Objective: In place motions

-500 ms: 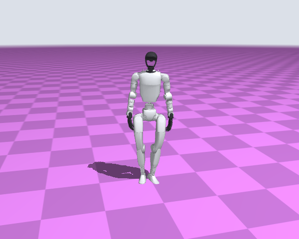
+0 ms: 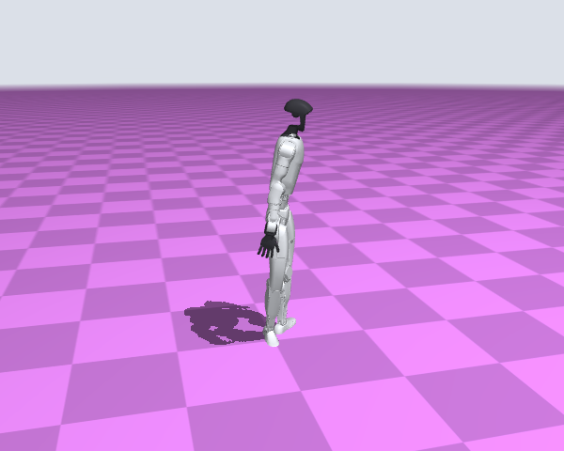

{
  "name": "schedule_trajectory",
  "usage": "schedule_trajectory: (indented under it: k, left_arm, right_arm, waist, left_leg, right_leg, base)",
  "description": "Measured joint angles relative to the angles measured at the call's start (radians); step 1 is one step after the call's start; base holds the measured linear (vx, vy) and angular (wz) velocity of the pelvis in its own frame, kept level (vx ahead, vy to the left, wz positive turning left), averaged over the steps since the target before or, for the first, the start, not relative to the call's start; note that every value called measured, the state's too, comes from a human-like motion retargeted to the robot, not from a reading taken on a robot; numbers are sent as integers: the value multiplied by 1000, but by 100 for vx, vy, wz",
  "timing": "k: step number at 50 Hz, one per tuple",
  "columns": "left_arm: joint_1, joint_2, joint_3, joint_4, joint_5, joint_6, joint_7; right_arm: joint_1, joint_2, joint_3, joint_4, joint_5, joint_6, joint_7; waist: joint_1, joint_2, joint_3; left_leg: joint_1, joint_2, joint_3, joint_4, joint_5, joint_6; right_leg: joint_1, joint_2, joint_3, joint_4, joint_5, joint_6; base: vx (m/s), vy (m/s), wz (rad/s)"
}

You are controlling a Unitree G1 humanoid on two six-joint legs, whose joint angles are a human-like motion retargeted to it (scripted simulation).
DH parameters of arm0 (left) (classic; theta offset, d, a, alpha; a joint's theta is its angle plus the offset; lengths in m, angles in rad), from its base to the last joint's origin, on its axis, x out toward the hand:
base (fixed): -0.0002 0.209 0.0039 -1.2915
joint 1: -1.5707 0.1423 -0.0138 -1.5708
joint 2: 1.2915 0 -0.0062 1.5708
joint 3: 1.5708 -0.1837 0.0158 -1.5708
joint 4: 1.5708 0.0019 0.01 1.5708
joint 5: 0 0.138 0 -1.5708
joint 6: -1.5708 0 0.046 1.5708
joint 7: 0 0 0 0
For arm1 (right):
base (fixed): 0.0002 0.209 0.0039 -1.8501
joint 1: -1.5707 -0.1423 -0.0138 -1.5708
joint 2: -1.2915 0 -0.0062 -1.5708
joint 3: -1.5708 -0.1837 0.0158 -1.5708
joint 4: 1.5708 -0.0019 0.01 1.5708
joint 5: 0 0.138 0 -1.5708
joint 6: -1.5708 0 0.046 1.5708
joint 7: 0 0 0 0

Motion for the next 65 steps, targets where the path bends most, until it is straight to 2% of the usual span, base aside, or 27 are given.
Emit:
schedule_trajectory:
  k: [2, 3, 4, 5, 7, 10, 13, 17, 20, 24, 26, 28, 30, 32, 33, 35, 38, 42, 45, 48, 50, 52, 53, 54, 57, 65]
  left_arm:
    - [-19, 0, -18, -5, -22, -12, 35]
    - [-30, -5, -15, -9, -29, -13, 46]
    - [-39, -13, -4, -18, -28, -14, 55]
    - [-46, -23, 10, -30, -22, -14, 63]
    - [-58, -42, 48, -67, -9, -24, 68]
    - [-85, -59, 73, -104, -36, -44, 69]
    - [-92, -61, 88, -96, -61, -51, 69]
    - [-75, -47, 124, -41, -52, -38, 71]
    - [-60, -44, 143, -10, -48, -37, 72]
    - [-27, -53, 168, 4, -45, -42, 68]
    - [0, -59, 171, 6, -51, -49, 64]
    - [33, -59, 164, 12, -55, -52, 62]
    - [56, -51, 162, 27, -46, -50, 65]
    - [49, -37, 158, 42, -31, -46, 69]
    - [29, -24, 151, 49, -19, -44, 70]
    - [-11, 1, 126, 52, 1, -40, 70]
    - [-68, 32, 62, 37, 23, -40, 72]
    - [-132, 52, -21, 1, 37, -45, 62]
    - [-159, 46, -71, -28, 29, -50, 48]
    - [-163, 27, -75, -35, 26, -54, 48]
    - [-161, 15, -75, -31, 19, -55, 49]
    - [-153, 4, -70, -21, 13, -51, 40]
    - [-150, 2, -65, -13, 11, -47, 32]
    - [-145, -5, -63, -6, 14, -46, 29]
    - [-116, -32, -63, 9, 17, -52, 43]
    - [-61, -39, 12, 22, -1, -40, 48]
  right_arm:
    - [39, 9, -19, 12, 3, -5, -18]
    - [54, 7, -11, 22, 14, -7, -24]
    - [64, 0, 3, 39, 29, -7, -23]
    - [71, -9, 19, 59, 45, -7, -19]
    - [50, -31, 59, 109, 62, 6, 4]
    - [-21, -53, 108, 151, 40, 47, 23]
    - [-62, -61, 122, 115, -38, 45, 1]
    - [-80, -69, 133, 70, -98, 12, -57]
    - [-90, -70, 124, 62, -48, 4, -76]
    - [-92, -58, 97, 72, 26, 13, -33]
    - [-79, -53, 93, 70, 30, 11, -22]
    - [-48, -49, 100, 65, 14, 2, -24]
    - [-9, -47, 122, 65, -10, -7, -34]
    - [16, -43, 138, 73, -16, -6, -39]
    - [23, -36, 140, 82, -11, -3, -37]
    - [35, -21, 135, 104, 4, 3, -22]
    - [58, -4, 129, 128, 9, 6, 16]
    - [74, 10, 122, 131, -46, 17, 30]
    - [73, 13, 121, 118, -84, 29, 13]
    - [57, 11, 120, 98, -81, 32, -6]
    - [42, 11, 113, 83, -60, 26, -14]
    - [33, 14, 108, 70, -37, 18, -17]
    - [26, 16, 105, 65, -27, 18, -16]
    - [21, 20, 94, 59, -21, 20, -14]
    - [20, 29, 62, 39, -13, 19, -11]
    - [17, 42, 109, 35, -42, 7, 7]
  waist:
    - [-37, 24, -40]
    - [-57, 36, -60]
    - [-65, 39, -78]
    - [-67, 38, -95]
    - [-5, 17, -95]
    - [91, -20, -20]
    - [127, -37, 12]
    - [107, -57, -24]
    - [126, -71, -32]
    - [160, -81, -38]
    - [153, -61, -44]
    - [88, -10, -71]
    - [-25, 49, -105]
    - [-128, 81, -106]
    - [-195, 97, -82]
    - [-280, 117, -29]
    - [-313, 121, 1]
    - [-308, 109, -6]
    - [-307, 85, -9]
    - [-303, 48, -6]
    - [-284, 14, 6]
    - [-242, -10, 12]
    - [-204, -16, 7]
    - [-196, -13, 5]
    - [-170, 4, 4]
    - [-171, 11, -8]
  left_leg:
    - [-1, 10, 78, -7, 89, 5]
    - [-12, 10, 88, -18, 176, 5]
    - [-35, -1, 40, -25, 199, 13]
    - [-65, -18, -36, -31, 191, 24]
    - [-68, -22, 3, -30, 204, 24]
    - [-25, -35, -2, -26, 199, 12]
    - [-1, -47, -19, -28, 189, 17]
    - [-10, -57, -58, -14, 169, 16]
    - [-9, -61, -79, -5, 150, 15]
    - [7, -68, -109, -6, 128, 6]
    - [24, -51, -123, -7, 129, -9]
    - [26, -3, -177, 11, 126, -22]
    - [-9, 49, -306, 42, 122, -21]
    - [-43, 60, -451, 52, 126, -9]
    - [-53, 60, -554, 49, 137, 1]
    - [-55, 62, -713, 41, 158, 20]
    - [-58, 58, -813, 31, 181, 46]
    - [-74, 32, -857, 13, 193, 78]
    - [-83, -10, -911, 15, 199, 84]
    - [-68, -70, -935, 13, 200, 95]
    - [-38, -118, -941, 6, 198, 104]
    - [-9, -142, -922, 0, 194, 103]
    - [-4, -143, -894, 0, 188, 101]
    - [-3, -145, -902, 1, 186, 100]
    - [5, -141, -928, 5, 181, 95]
    - [18, -156, -982, 9, 183, 66]
  right_leg:
    - [11, 24, -75, -12, 12, 29]
    - [11, 34, -102, -15, 15, 40]
    - [10, 31, -119, -13, 15, 50]
    - [8, 22, -131, -9, 14, 59]
    - [-9, 1, -88, 6, 1, 61]
    - [-10, -28, 32, 39, -32, 61]
    - [17, -31, 46, 41, -43, 57]
    - [32, -28, 24, 23, -12, 49]
    - [54, -23, -7, 7, 23, 41]
    - [95, -13, -34, -4, 66, 41]
    - [127, -4, -17, 26, 108, 6]
    - [152, 1, 43, 110, 156, -53]
    - [147, 11, 157, 225, 182, -106]
    - [82, 34, 343, 360, 153, -49]
    - [29, 61, 475, 465, 124, 3]
    - [-32, 124, 638, 591, 91, 67]
    - [-87, 206, 747, 627, 76, 54]
    - [-175, 249, 863, 561, 56, 15]
    - [-229, 289, 1017, 393, 40, 14]
    - [-207, 278, 1089, 154, 47, -35]
    - [-171, 249, 1065, 25, 126, -73]
    - [-122, 235, 1067, -26, 161, -84]
    - [-103, 198, 941, -25, 147, -102]
    - [-97, 190, 899, -24, 139, -104]
    - [-83, 194, 917, -27, 129, -80]
    - [-80, 199, 947, -35, 124, -79]
  base:
    - [22, 22, 401]
    - [29, 35, 267]
    - [31, 39, 201]
    - [25, 38, 93]
    - [10, 33, -11]
    - [-7, 21, -50]
    - [5, 9, 20]
    - [22, 8, 76]
    - [17, 7, 49]
    - [24, 9, 37]
    - [39, 17, 87]
    - [51, 14, 215]
    - [49, 3, 305]
    - [30, 0, 352]
    - [15, -5, 414]
    - [11, -7, 377]
    - [15, -10, 252]
    - [15, -10, 182]
    - [13, -8, 159]
    - [11, -6, 100]
    - [12, -4, 52]
    - [13, -5, -24]
    - [10, -5, -27]
    - [10, -5, 41]
    - [10, -7, 51]
    - [4, -3, 1]
